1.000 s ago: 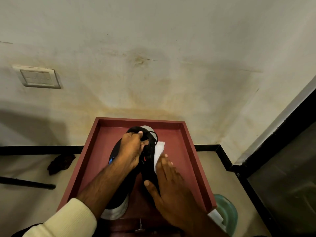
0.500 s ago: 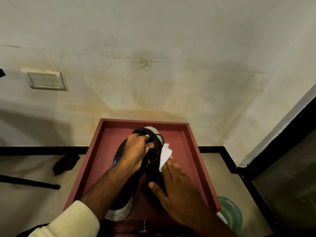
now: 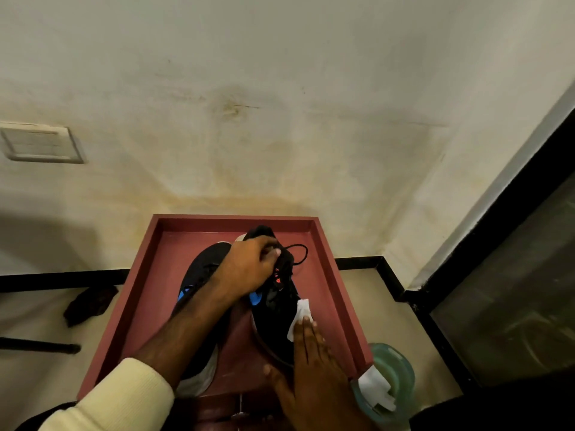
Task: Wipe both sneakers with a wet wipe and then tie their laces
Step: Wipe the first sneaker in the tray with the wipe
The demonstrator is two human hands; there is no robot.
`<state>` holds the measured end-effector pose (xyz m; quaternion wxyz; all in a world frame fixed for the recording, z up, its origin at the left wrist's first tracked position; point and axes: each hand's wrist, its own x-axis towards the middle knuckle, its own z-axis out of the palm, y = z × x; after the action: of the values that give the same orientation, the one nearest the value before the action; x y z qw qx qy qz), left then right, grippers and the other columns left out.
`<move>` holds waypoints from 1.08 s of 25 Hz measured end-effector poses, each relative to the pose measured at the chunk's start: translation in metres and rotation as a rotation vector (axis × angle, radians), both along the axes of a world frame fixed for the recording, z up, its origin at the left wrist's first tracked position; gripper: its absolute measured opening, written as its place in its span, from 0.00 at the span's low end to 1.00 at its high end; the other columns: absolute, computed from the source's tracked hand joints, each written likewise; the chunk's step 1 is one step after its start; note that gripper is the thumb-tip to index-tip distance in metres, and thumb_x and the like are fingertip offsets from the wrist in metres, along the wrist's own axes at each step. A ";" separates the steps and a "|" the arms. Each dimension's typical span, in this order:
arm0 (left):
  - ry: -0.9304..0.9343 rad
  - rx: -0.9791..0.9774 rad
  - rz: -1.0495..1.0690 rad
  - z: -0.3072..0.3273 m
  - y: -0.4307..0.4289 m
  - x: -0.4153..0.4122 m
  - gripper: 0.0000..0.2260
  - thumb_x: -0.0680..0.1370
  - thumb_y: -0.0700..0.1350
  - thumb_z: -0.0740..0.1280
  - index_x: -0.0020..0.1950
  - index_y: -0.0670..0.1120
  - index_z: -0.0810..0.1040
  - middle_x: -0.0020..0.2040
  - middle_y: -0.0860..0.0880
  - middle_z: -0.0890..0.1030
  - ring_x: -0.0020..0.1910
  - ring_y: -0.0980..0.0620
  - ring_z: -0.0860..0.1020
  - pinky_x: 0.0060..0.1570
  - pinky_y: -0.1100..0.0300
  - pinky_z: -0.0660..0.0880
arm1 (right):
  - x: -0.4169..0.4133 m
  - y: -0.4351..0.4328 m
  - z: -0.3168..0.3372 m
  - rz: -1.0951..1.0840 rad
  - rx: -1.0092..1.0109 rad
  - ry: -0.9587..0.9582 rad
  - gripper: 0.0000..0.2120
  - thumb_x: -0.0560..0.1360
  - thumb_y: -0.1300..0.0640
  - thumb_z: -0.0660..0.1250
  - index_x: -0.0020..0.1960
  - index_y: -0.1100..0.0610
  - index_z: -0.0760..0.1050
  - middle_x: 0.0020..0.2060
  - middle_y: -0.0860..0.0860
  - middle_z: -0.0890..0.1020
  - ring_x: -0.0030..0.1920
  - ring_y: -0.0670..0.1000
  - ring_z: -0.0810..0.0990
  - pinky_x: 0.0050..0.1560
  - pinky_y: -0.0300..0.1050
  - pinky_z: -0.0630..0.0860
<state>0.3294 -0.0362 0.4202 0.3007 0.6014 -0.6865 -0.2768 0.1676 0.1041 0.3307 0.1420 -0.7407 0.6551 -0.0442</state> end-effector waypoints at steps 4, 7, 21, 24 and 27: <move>-0.484 -0.068 -0.198 -0.010 -0.005 -0.009 0.15 0.85 0.50 0.60 0.65 0.46 0.80 0.59 0.45 0.83 0.63 0.44 0.77 0.62 0.49 0.75 | -0.006 0.007 -0.007 0.026 0.017 -0.055 0.53 0.74 0.21 0.37 0.85 0.57 0.49 0.84 0.50 0.47 0.84 0.51 0.55 0.77 0.42 0.51; -0.646 -0.051 -0.183 -0.015 -0.008 -0.003 0.17 0.85 0.56 0.57 0.65 0.50 0.79 0.62 0.49 0.82 0.69 0.46 0.73 0.68 0.47 0.67 | -0.003 0.021 -0.021 -0.033 0.039 0.039 0.48 0.79 0.24 0.41 0.67 0.59 0.82 0.68 0.54 0.82 0.65 0.51 0.84 0.62 0.39 0.79; -0.097 0.061 -0.219 -0.017 0.002 0.004 0.20 0.84 0.55 0.63 0.32 0.51 0.72 0.28 0.55 0.73 0.29 0.59 0.72 0.52 0.49 0.71 | 0.021 -0.027 0.000 -0.024 -0.349 -0.262 0.40 0.81 0.27 0.42 0.84 0.46 0.32 0.81 0.38 0.30 0.81 0.39 0.30 0.81 0.42 0.35; 0.044 0.167 -0.249 -0.021 0.007 -0.001 0.20 0.85 0.55 0.61 0.36 0.46 0.74 0.32 0.50 0.74 0.31 0.55 0.72 0.44 0.52 0.71 | 0.019 -0.041 0.013 -0.004 -0.337 -0.216 0.38 0.82 0.29 0.42 0.82 0.45 0.29 0.80 0.38 0.27 0.81 0.41 0.28 0.81 0.43 0.33; 0.141 0.231 -0.233 -0.020 0.008 0.000 0.21 0.85 0.55 0.61 0.39 0.42 0.77 0.35 0.47 0.76 0.34 0.50 0.73 0.40 0.54 0.70 | 0.017 -0.035 0.019 0.041 -0.264 -0.219 0.38 0.83 0.29 0.44 0.82 0.42 0.28 0.81 0.37 0.28 0.81 0.40 0.29 0.80 0.43 0.35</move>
<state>0.3293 -0.0278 0.4002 0.2430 0.5275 -0.6923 -0.4283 0.1844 0.0691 0.3496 0.1149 -0.7569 0.6089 -0.2076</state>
